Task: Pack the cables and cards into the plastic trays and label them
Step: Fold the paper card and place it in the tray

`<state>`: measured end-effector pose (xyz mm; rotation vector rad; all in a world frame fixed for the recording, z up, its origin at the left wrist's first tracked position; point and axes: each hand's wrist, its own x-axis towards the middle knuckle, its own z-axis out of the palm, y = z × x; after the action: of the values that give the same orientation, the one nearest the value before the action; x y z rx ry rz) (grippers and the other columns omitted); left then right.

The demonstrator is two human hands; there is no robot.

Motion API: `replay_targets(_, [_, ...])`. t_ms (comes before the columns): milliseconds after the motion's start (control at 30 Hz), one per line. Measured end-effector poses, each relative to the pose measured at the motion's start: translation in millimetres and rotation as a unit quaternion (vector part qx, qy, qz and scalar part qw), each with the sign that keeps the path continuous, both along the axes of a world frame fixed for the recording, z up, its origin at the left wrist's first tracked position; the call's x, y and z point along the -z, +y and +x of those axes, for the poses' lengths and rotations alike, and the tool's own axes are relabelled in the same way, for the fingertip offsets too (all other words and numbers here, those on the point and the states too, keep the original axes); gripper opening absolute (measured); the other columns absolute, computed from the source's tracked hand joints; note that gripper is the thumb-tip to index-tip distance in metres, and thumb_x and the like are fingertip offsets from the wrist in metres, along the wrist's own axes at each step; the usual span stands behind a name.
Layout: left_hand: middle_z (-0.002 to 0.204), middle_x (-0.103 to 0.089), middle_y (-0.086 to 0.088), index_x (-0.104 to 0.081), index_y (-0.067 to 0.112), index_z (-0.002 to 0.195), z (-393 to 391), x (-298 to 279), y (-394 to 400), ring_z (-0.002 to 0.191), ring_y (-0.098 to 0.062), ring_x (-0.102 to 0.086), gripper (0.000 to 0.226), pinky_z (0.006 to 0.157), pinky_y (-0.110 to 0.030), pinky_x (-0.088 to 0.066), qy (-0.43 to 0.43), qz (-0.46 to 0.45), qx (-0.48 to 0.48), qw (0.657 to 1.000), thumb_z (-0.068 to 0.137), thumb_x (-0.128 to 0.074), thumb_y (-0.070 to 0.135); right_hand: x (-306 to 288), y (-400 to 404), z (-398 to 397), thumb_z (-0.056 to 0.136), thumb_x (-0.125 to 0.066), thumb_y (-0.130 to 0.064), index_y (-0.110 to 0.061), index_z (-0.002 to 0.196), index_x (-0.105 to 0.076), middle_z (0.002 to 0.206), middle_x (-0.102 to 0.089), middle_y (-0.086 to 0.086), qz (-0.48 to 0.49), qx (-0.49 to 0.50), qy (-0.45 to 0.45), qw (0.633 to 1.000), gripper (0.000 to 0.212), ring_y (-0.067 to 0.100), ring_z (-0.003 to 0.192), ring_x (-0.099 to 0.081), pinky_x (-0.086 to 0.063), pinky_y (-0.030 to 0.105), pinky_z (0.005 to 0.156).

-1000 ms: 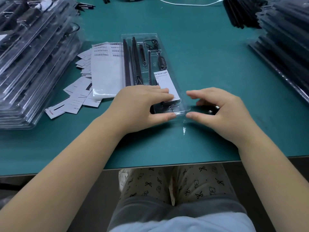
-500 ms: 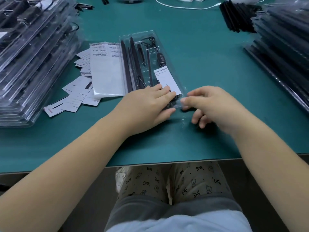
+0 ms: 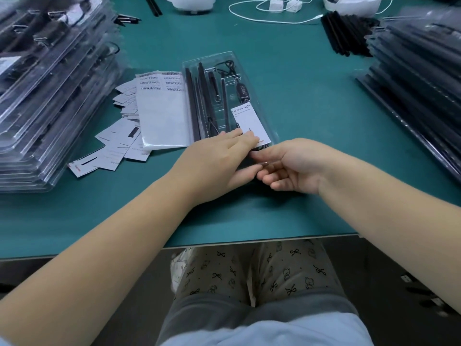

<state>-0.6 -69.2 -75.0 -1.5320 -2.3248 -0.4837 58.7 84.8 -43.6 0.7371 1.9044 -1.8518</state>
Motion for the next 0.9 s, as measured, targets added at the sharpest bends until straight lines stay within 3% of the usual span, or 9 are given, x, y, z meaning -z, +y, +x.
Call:
replay_targets(133, [0.104, -0.07, -0.012, -0.067, 0.001, 0.109, -2.7, -2.9, -3.3, 0.097, -0.028, -0.067, 0.049, 0.078, -0.04, -0.055, -0.043, 0.051, 0.013, 0.998, 0.082, -0.055, 0.04, 1.0, 0.4, 1.2, 0.093, -0.058, -0.025, -0.008, 0.072, -0.057, 0.046, -0.058, -0.001, 0.005, -0.002, 0.006, 1.0, 0.027, 0.003, 0.035, -0.053, -0.041, 0.013, 0.034])
replay_targets(233, [0.121, -0.064, -0.006, -0.061, 0.009, 0.123, -13.4, -5.5, -10.5, 0.115, -0.022, -0.056, 0.063, 0.1, -0.032, -0.041, -0.124, 0.067, 0.033, 0.99, 0.075, -0.063, 0.05, 0.6, 2.6, 2.8, 0.091, -0.061, -0.025, -0.01, 0.075, -0.057, 0.045, -0.058, -0.002, -0.009, 0.022, 0.009, 1.0, 0.023, 0.001, 0.034, -0.05, -0.039, 0.012, 0.033])
replay_targets(300, [0.148, -0.041, 0.002, -0.042, 0.025, 0.142, -19.7, -3.5, -13.6, 0.138, -0.021, -0.032, 0.084, 0.115, -0.04, -0.021, -0.159, -0.012, -0.013, 0.987, 0.071, -0.068, 0.06, 1.1, 4.9, 3.3, 0.09, -0.062, -0.024, -0.011, 0.076, -0.057, 0.045, -0.057, -0.003, -0.017, 0.04, 0.011, 0.999, 0.021, 0.001, 0.033, -0.048, -0.039, 0.012, 0.033])
replay_targets(400, [0.156, -0.023, 0.011, -0.029, 0.039, 0.146, -20.1, 0.8, -12.7, 0.146, -0.021, -0.012, 0.077, 0.114, -0.057, -0.007, -0.176, -0.059, -0.048, 0.982, 0.079, -0.066, 0.052, 3.5, 4.4, 3.7, 0.09, -0.063, -0.023, -0.011, 0.075, -0.057, 0.044, -0.056, -0.003, -0.013, 0.049, 0.02, 0.999, 0.02, 0.001, 0.032, -0.047, -0.038, 0.012, 0.032])
replay_targets(533, [0.152, -0.033, 0.012, -0.039, 0.036, 0.142, -17.0, -2.4, -11.7, 0.145, -0.021, -0.018, 0.068, 0.112, -0.057, -0.012, -0.171, -0.033, -0.043, 0.984, 0.081, -0.067, 0.047, 4.6, 4.8, 6.4, 0.09, -0.062, -0.022, -0.009, 0.082, -0.058, 0.05, -0.062, 0.004, -0.018, 0.051, 0.053, 0.997, 0.016, 0.007, 0.036, -0.052, -0.041, 0.014, 0.035])
replay_targets(700, [0.148, -0.039, 0.009, -0.045, 0.031, 0.139, -15.4, -4.2, -14.5, 0.144, -0.026, -0.022, 0.069, 0.112, -0.052, -0.022, -0.19, -0.004, -0.031, 0.981, 0.078, -0.062, 0.055, -1.9, 12.6, -1.4, 0.089, -0.06, -0.038, -0.008, 0.102, -0.057, 0.072, -0.068, 0.015, 0.049, 0.044, 0.069, 0.995, 0.032, 0.021, 0.049, -0.065, -0.055, 0.027, 0.047])
replay_targets(767, [0.148, -0.038, 0.011, -0.046, 0.032, 0.138, -15.8, -4.7, -12.4, 0.144, -0.025, -0.021, 0.068, 0.113, -0.053, -0.021, -0.186, -0.02, -0.031, 0.982, 0.077, -0.064, 0.057, -3.7, 22.4, -8.7, 0.091, -0.061, -0.034, -0.007, 0.104, -0.06, 0.076, -0.064, 0.012, 0.087, 0.084, 0.102, 0.987, 0.029, 0.02, 0.053, -0.066, -0.058, 0.03, 0.057])
replay_targets(900, [0.144, -0.04, 0.018, -0.048, 0.04, 0.133, -15.3, -3.5, -9.5, 0.144, -0.016, -0.02, 0.056, 0.116, -0.048, -0.018, -0.231, 0.012, -0.011, 0.973, 0.081, -0.06, 0.057, 2.0, 27.9, -15.5, 0.083, -0.067, -0.018, -0.01, 0.093, -0.068, 0.071, -0.06, 0.002, 0.092, 0.078, 0.095, 0.988, 0.013, 0.013, 0.054, -0.057, -0.048, 0.023, 0.052])
